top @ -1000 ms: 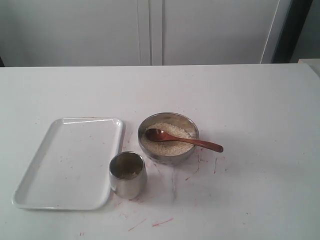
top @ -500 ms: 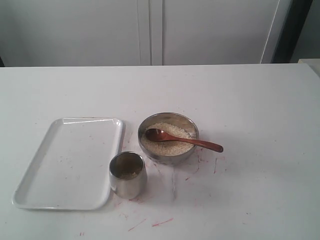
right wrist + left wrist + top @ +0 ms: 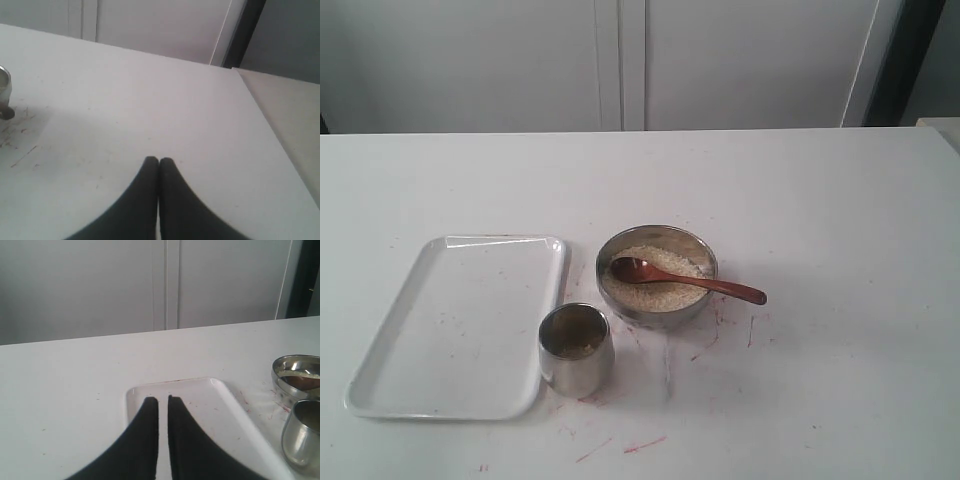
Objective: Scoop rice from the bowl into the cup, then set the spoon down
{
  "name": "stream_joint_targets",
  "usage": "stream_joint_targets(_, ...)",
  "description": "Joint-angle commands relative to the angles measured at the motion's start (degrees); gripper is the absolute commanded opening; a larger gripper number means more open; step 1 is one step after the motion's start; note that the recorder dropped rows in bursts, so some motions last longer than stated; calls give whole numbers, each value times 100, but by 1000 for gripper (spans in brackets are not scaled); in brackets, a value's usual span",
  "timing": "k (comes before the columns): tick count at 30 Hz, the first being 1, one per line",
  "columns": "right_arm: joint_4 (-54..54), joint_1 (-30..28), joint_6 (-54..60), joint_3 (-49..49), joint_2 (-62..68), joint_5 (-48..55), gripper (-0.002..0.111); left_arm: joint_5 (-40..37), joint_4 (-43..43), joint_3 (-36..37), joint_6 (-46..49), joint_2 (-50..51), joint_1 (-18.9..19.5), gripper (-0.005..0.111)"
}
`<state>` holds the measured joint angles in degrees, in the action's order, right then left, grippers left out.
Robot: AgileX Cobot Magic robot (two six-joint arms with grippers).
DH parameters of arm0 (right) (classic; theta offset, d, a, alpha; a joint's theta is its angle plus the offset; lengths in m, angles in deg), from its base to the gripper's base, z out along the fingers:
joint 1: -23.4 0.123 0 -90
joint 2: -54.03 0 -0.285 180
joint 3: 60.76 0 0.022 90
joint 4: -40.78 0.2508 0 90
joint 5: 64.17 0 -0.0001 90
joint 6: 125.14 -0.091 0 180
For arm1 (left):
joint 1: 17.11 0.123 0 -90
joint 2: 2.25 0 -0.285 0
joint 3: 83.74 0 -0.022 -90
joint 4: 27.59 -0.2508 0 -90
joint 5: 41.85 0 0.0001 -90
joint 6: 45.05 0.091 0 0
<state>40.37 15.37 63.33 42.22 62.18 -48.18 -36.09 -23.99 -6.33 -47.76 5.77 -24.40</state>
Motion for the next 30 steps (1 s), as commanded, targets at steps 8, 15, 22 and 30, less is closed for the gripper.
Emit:
stream_joint_targets(8, 564, 32, -1437, -20, -37, -2548, 0, 25, 22, -19, -12, -24, -14, 14)
stream_joint_targets(15, 617, 32, -4074, -20, -37, -3724, 0, 25, 22, -19, -12, -24, -14, 14)
stream_joint_targets(22, 451, 32, -4961, 274, -37, -3841, 0, 25, 22, -19, -12, -24, -14, 14)
stream_joint_targets(30, -772, 32, -4961, 1786, -37, -3616, 0, 25, 22, -19, -12, -24, -14, 14)
